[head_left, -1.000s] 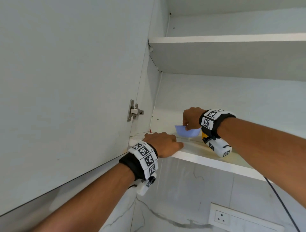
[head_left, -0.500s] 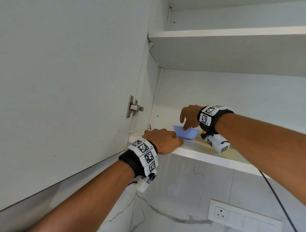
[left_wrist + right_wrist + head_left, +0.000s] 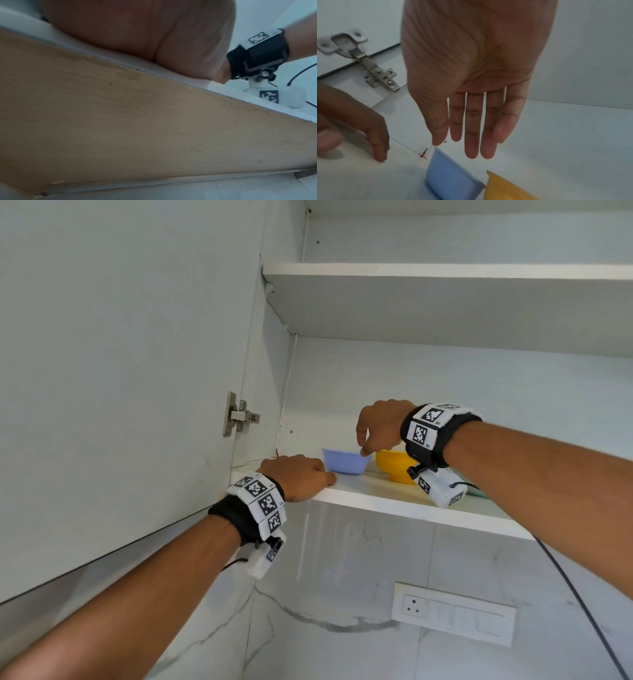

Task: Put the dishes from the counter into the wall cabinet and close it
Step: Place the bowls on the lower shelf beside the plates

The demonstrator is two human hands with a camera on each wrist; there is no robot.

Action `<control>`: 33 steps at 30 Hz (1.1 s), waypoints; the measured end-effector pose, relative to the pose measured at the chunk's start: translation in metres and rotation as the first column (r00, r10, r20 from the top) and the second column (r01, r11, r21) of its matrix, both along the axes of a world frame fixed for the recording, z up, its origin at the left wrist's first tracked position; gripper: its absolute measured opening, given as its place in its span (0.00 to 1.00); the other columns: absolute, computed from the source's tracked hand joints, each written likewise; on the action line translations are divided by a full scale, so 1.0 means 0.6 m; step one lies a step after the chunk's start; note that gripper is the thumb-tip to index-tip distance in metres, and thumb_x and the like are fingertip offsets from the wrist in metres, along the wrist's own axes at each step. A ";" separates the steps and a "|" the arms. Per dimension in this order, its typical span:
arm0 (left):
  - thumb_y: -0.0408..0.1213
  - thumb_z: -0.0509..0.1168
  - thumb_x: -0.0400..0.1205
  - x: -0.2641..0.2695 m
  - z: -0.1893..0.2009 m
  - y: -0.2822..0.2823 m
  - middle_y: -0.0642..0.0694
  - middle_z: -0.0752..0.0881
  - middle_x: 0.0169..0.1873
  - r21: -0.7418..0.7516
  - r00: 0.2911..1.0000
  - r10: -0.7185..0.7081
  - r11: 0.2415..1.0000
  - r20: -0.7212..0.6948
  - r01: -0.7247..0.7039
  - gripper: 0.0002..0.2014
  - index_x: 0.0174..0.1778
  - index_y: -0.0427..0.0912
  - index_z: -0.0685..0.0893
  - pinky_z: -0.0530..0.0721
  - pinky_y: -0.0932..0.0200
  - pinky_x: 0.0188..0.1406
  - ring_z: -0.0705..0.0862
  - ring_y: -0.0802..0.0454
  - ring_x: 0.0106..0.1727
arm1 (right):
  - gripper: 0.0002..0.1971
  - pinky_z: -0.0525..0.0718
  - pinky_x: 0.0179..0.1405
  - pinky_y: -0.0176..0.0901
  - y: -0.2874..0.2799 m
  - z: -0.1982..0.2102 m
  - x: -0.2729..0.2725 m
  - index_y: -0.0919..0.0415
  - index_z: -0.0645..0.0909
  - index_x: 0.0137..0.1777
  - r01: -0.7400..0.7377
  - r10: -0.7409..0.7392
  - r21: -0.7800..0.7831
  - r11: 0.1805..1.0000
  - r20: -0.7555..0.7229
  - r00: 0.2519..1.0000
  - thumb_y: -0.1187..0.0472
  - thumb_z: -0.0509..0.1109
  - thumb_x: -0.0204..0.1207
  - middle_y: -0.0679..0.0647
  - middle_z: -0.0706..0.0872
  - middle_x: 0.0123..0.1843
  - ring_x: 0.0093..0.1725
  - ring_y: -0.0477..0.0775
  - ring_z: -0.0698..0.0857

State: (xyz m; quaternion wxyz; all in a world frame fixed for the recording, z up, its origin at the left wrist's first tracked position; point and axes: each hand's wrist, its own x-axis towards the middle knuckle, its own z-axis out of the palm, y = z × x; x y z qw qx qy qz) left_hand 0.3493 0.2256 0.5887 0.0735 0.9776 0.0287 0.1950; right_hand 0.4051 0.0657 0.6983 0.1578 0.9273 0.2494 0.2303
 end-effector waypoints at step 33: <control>0.61 0.58 0.74 -0.103 -0.446 -0.016 0.45 0.78 0.66 -0.039 0.946 -0.270 0.959 0.179 0.281 0.29 0.68 0.52 0.80 0.78 0.42 0.61 0.77 0.41 0.66 | 0.16 0.82 0.34 0.48 -0.240 -0.492 -0.175 0.56 0.84 0.60 -0.232 0.181 0.249 0.940 0.213 0.960 0.51 0.67 0.76 0.55 0.84 0.63 0.58 0.61 0.81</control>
